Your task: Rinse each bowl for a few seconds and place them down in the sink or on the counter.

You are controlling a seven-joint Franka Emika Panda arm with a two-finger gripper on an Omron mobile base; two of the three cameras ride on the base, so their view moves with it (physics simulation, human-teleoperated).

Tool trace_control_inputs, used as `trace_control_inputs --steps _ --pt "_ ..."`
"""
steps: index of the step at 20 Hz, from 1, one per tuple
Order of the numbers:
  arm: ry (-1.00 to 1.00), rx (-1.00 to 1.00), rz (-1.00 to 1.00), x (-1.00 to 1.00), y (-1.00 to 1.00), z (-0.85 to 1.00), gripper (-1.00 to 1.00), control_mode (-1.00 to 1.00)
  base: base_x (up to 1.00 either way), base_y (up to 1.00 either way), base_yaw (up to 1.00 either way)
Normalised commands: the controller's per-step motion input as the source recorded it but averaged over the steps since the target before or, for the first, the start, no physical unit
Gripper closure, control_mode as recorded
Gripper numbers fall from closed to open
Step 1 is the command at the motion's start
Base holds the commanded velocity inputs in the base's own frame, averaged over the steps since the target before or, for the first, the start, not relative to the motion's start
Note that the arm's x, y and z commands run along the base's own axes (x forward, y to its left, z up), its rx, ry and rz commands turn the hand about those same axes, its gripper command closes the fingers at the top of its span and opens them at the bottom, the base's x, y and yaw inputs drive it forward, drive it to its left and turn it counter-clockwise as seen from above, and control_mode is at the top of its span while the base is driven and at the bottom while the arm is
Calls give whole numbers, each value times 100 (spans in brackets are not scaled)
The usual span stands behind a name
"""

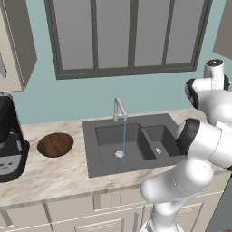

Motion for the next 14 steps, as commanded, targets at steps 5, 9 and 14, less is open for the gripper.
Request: trace_control_inputs --steps 5,9,14 --pt "0 -1 4 0 -15 -25 -100 -100 0 0 0" --pt "0 0 5 0 -18 -29 -100 -100 0 0 0" --pt "0 0 5 0 -22 -29 -100 -100 0 0 0"
